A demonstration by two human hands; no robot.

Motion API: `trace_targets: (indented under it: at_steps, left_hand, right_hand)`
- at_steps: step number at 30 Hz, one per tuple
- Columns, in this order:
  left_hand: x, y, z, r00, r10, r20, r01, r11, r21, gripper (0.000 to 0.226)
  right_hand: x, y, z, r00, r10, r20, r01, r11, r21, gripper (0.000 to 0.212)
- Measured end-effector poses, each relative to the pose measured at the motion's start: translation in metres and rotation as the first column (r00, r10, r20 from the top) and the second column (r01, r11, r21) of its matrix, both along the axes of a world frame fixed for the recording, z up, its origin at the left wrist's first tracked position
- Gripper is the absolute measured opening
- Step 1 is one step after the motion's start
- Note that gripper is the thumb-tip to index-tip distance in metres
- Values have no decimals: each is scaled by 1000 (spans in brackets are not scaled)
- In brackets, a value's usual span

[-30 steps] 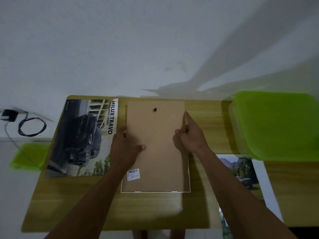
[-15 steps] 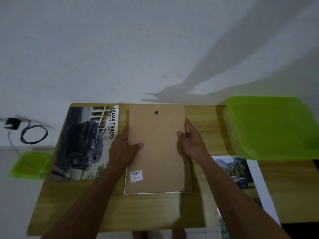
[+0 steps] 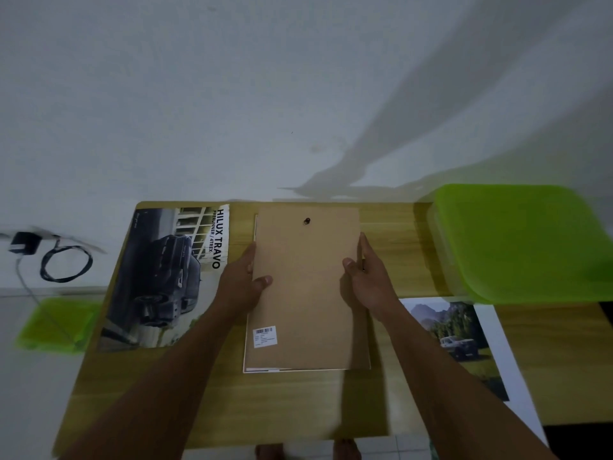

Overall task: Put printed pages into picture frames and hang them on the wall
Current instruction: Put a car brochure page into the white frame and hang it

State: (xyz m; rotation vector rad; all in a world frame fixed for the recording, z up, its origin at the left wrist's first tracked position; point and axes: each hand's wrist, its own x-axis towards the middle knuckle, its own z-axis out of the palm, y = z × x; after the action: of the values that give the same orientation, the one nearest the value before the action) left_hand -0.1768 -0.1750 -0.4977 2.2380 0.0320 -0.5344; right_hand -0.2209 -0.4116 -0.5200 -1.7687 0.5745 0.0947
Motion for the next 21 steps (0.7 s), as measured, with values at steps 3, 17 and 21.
trace_targets:
  at_steps: [3, 17, 21]
  left_hand:
    - [0, 2, 6, 1000, 30, 4, -30, 995, -94, 80]
    - [-15, -57, 101, 1000, -28, 11, 30, 966, -256, 73]
    - [-32, -119, 110, 999, -30, 10, 32, 958, -286, 72]
  right_hand:
    - [0, 0, 5, 997, -75, -7, 75, 997, 11, 59]
    - [-50, -77, 100, 998, -41, -47, 42, 999, 31, 58]
    - [-75, -139, 112, 996, -92, -13, 92, 996, -1, 56]
